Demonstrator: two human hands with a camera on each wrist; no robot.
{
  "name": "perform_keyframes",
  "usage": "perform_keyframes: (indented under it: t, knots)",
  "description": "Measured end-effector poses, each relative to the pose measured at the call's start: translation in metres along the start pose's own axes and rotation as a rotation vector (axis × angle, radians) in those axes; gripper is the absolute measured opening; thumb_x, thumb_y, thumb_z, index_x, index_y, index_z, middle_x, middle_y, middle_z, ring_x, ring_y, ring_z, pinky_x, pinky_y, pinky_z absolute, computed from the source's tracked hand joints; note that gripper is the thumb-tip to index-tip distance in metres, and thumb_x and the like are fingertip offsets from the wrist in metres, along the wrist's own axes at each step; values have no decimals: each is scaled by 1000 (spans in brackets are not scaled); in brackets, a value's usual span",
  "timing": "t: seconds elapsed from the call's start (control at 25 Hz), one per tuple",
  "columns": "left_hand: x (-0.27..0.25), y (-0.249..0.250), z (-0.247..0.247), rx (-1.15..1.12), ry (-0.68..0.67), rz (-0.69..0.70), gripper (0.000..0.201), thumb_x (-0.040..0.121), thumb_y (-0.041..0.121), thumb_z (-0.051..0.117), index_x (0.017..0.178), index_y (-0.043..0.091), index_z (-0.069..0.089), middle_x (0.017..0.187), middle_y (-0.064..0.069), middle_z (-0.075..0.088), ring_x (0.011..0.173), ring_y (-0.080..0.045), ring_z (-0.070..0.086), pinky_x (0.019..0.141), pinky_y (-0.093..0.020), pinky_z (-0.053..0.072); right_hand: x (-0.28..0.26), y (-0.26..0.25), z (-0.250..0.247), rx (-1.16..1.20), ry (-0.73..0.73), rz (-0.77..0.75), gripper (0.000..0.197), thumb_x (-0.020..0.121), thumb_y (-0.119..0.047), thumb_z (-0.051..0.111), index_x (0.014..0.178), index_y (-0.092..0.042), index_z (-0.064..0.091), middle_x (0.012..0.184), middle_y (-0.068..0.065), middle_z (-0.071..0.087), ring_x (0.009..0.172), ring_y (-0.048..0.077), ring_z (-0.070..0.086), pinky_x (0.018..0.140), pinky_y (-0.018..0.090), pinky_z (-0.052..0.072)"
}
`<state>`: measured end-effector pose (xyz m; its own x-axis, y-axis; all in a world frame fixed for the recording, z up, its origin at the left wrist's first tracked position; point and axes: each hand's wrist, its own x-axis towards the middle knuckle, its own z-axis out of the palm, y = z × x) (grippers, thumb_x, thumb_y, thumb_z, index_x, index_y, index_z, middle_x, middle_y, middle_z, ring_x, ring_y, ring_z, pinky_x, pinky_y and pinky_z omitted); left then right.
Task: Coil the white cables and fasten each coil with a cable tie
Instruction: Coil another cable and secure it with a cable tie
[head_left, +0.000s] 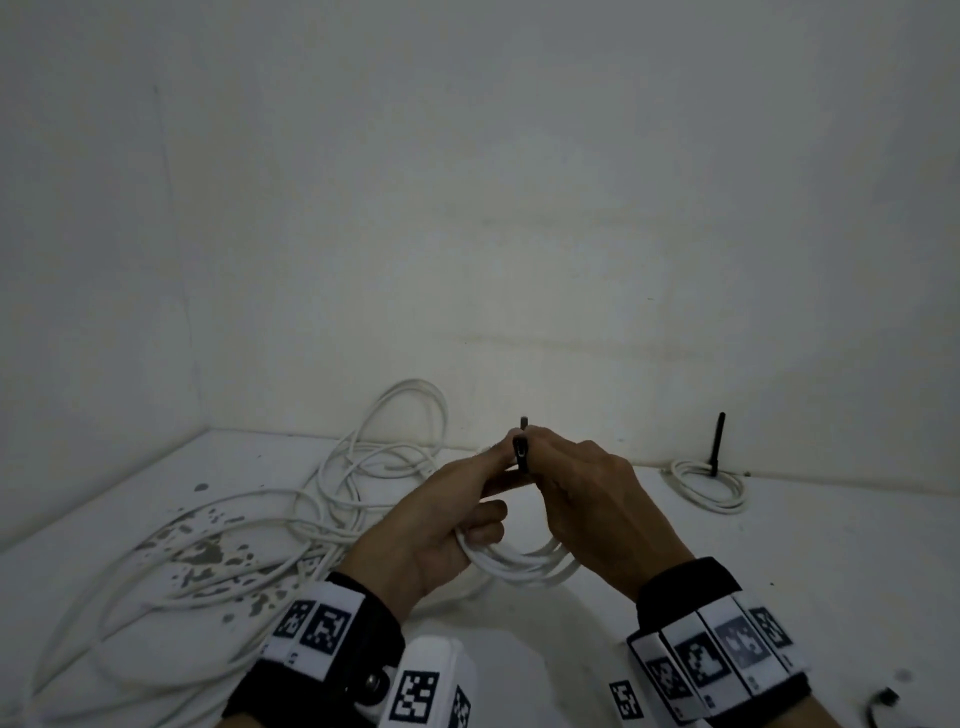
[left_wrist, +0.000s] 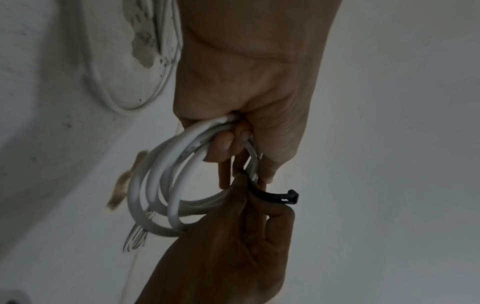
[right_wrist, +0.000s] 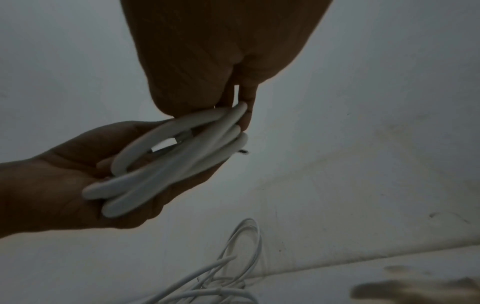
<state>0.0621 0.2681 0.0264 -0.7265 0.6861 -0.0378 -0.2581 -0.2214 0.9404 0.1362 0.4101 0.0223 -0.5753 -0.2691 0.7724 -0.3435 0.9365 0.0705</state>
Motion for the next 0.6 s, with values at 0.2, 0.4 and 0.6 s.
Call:
perform_keyframes:
  t: [0.2, 0.4, 0.6]
  knots:
    - [1, -1, -1, -4, 10, 84, 33, 92, 35, 64, 115, 11, 69, 94, 2, 68, 47, -6, 23, 40, -17, 19, 1, -2, -4, 72, -3, 43, 24, 94, 1, 58, 111, -15, 65, 103, -13, 65, 67, 8, 47, 64, 14, 37]
    - [1, -3, 3, 21, 90, 171, 17, 93, 28, 65, 95, 11, 67, 71, 4, 63, 47, -7, 22, 38, -18, 20, -1, -3, -6, 202, 8, 117, 25, 95, -5, 63, 115, -19, 65, 95, -27, 61, 78, -10, 55, 73, 2, 35]
    - [3, -4, 4, 87, 193, 246, 15, 93, 15, 63, 80, 9, 62, 54, 1, 32, 46, -9, 24, 41, -22, 21, -5, 0, 3, 283, 74, 99, 21, 89, -15, 74, 109, -20, 72, 139, -12, 55, 136, -2, 44, 105, 9, 36]
